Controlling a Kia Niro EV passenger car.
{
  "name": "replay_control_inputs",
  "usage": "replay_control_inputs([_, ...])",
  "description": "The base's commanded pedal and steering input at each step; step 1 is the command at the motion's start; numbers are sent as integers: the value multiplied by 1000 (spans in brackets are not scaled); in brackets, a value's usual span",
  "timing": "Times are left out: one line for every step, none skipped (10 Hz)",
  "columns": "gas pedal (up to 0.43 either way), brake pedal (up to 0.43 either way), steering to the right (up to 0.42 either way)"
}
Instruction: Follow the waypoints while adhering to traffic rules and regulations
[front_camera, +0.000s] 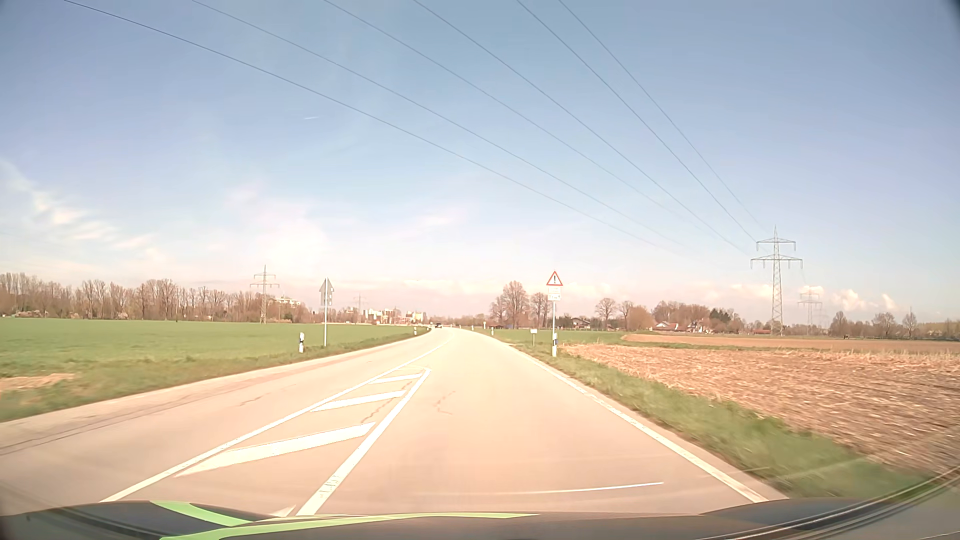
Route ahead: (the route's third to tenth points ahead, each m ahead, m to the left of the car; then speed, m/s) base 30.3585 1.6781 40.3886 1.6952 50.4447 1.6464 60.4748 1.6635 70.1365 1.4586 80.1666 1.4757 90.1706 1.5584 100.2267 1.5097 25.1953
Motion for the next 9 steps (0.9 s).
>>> replay_control_inputs([228,0,-1])
replay_control_inputs([228,0,0])
replay_control_inputs([240,0,-1])
replay_control_inputs([240,0,0])
replay_control_inputs([240,0,-1])
replay_control_inputs([240,0,-1])
replay_control_inputs([240,0,-1])
replay_control_inputs([240,0,0])
replay_control_inputs([240,0,0])
